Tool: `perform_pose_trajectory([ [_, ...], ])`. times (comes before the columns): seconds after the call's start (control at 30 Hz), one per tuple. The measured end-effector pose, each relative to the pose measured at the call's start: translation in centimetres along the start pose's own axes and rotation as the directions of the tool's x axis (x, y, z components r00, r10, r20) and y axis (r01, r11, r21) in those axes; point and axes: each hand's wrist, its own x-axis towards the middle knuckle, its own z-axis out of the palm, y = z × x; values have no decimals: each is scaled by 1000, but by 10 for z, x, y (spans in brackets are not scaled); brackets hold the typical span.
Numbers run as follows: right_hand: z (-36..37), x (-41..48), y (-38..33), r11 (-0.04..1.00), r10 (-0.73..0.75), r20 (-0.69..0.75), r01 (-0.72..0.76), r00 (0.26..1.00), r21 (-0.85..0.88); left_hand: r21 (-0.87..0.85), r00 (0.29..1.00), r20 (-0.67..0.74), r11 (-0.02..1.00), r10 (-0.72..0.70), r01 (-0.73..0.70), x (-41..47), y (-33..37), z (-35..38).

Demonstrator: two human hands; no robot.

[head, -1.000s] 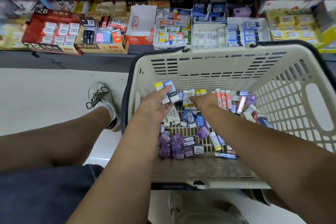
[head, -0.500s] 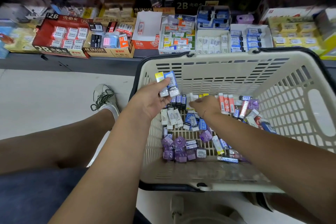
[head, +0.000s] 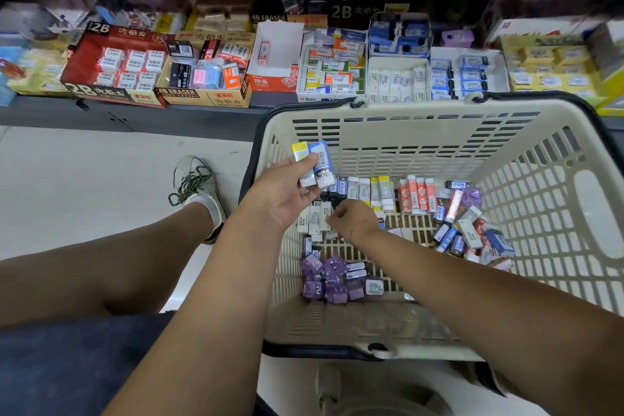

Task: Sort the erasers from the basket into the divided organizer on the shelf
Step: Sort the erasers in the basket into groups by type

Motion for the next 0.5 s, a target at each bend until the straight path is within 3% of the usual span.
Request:
perform_pose_trajectory([
  [0.1, -10, -4, 1, 999, -37, 30, 36, 999, 14, 16, 1000, -13, 1000, 2, -2, 2, -3, 0],
  [0.17, -23, -10, -1, 979, -36, 39, 27, 999, 200, 14, 1000, -29, 1000, -2, 3, 4, -6, -1],
  [0.23, -42, -20, -7, 857, -47, 87, -5, 995, 515, 20, 999, -51, 1000, -9, 10, 7, -12, -1],
  [0.3, -60, -30, -12, 713, -97, 198, -70, 975, 697, 37, 997, -74, 999, -2, 5, 11, -18, -1],
  [0.4, -68, -40, -14, 695, -161, 295, -104, 942, 711, 40, 995, -103, 999, 16, -12, 14, -28, 2],
  [0.5, -62, -44, -10, 700, -150, 275, -94, 950, 708, 89, 991, -135, 996, 6, 6, 15, -39, 6],
])
